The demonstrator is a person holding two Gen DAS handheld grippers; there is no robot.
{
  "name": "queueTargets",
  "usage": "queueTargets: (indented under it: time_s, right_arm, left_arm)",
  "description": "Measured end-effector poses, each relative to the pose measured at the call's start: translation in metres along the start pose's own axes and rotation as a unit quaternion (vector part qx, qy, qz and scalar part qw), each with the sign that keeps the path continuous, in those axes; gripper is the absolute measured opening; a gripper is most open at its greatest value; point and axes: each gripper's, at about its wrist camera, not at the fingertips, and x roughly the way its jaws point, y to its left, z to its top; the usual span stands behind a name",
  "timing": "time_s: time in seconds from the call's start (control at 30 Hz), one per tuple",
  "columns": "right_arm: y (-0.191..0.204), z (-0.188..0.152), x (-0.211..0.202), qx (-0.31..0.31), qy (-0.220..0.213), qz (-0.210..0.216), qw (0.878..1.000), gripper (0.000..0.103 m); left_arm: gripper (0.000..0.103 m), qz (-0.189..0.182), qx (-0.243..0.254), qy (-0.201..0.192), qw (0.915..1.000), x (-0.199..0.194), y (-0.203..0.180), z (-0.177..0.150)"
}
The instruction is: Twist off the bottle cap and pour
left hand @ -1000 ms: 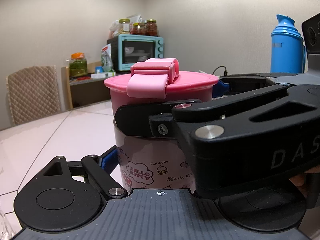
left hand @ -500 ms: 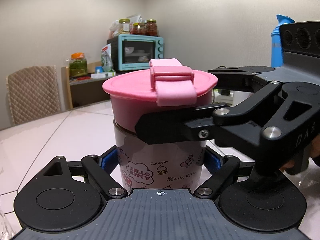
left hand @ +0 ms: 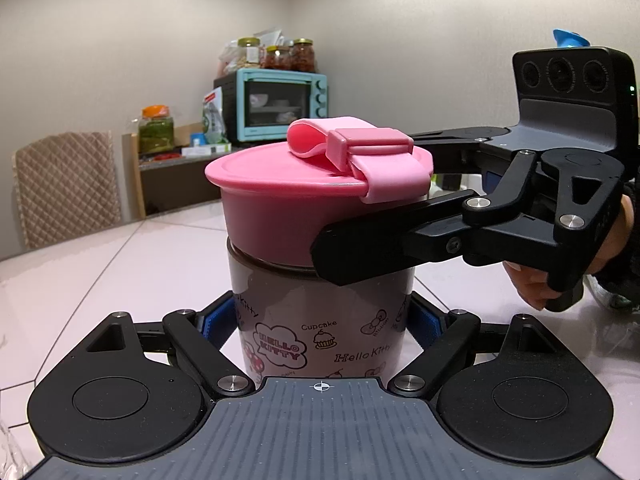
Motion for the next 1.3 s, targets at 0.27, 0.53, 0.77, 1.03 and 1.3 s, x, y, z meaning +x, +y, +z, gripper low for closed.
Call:
queueTargets:
  time_s: [0.27, 0.53, 0.77, 1.03, 1.3]
  right_arm:
    - [0.006, 0.002, -0.003, 0.011, 0.004, -0.026, 1.0, 0.097]
    - [0.035, 0.004, -0.005, 0.019, 0.008, -0.125, 0.992, 0.1]
    - [0.066, 0.007, 0.0, 0.026, 0.005, -0.219, 0.975, 0.1]
    - [0.072, 0.001, 0.023, 0.039, 0.009, -0.259, 0.965, 0.1]
    - [0.07, -0.005, 0.027, 0.065, -0.002, -0.284, 0.957, 0.098]
  left_arm:
    - [0.09, 0.0, 0.0, 0.0, 1.0, 0.0, 0.0, 0.001]
    - [0.09, 0.0, 0.0, 0.0, 1.0, 0.0, -0.001, 0.001]
    - [0.09, 0.0, 0.0, 0.0, 1.0, 0.0, 0.0, 0.001]
    - [0.09, 0.0, 0.0, 0.0, 1.0, 0.001, 0.001, 0.001]
    - [0.09, 0.0, 0.0, 0.0, 1.0, 0.002, 0.002, 0.0]
